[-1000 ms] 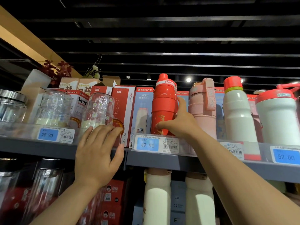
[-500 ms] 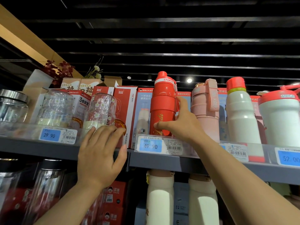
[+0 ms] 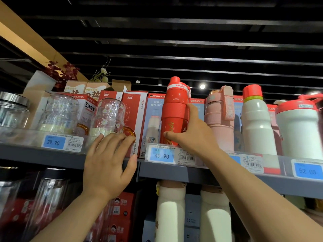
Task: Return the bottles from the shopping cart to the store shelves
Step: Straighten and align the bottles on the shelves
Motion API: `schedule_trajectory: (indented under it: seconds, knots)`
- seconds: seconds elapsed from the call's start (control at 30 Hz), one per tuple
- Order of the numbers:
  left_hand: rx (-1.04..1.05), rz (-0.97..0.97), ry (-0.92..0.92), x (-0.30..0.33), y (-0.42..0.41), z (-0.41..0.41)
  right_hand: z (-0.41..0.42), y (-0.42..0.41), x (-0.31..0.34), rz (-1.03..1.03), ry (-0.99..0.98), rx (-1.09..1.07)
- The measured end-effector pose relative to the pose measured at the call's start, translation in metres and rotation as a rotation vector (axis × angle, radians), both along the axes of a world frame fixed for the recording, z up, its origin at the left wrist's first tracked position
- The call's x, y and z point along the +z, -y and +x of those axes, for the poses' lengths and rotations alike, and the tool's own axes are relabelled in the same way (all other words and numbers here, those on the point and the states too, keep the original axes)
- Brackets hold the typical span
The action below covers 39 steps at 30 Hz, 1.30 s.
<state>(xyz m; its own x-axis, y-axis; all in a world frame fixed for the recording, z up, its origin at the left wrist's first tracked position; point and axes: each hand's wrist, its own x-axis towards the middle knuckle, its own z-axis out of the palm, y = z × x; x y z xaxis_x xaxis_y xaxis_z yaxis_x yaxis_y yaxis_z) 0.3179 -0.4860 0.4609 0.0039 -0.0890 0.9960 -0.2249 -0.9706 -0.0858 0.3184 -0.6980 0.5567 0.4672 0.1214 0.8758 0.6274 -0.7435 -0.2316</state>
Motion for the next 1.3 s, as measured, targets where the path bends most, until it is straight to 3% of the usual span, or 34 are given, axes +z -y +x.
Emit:
schedule_trajectory:
  seconds: [0.1, 0.2, 0.3, 0.53, 0.7, 1.03, 1.3]
  knots:
    - [0.002, 0.007, -0.030, -0.001, -0.001, -0.002, -0.011, 0.009, 0.000, -0.074, 0.054, -0.110]
    - [0.008, 0.010, -0.047, -0.002, -0.002, -0.003, -0.022, 0.036, -0.002, -0.150, 0.209, -0.397]
    - [0.017, -0.004, -0.092, -0.002, 0.000, -0.005, -0.022, 0.066, -0.002, -0.099, 0.156, -0.514]
    - [-0.036, -0.110, -0.171, 0.000, 0.035, -0.021, 0.000, 0.090, 0.007, 0.084, 0.019, -0.373]
    - [-0.065, -0.026, -0.155, 0.019, 0.089, -0.015, 0.005, 0.091, 0.009, 0.093, -0.100, -0.296]
    - [-0.055, 0.006, -0.069, 0.013, 0.093, -0.009, 0.016, 0.096, 0.014, 0.077, -0.194, -0.250]
    - [-0.040, -0.033, -0.153, 0.013, 0.091, -0.009, 0.005, 0.112, 0.018, 0.096, -0.207, 0.005]
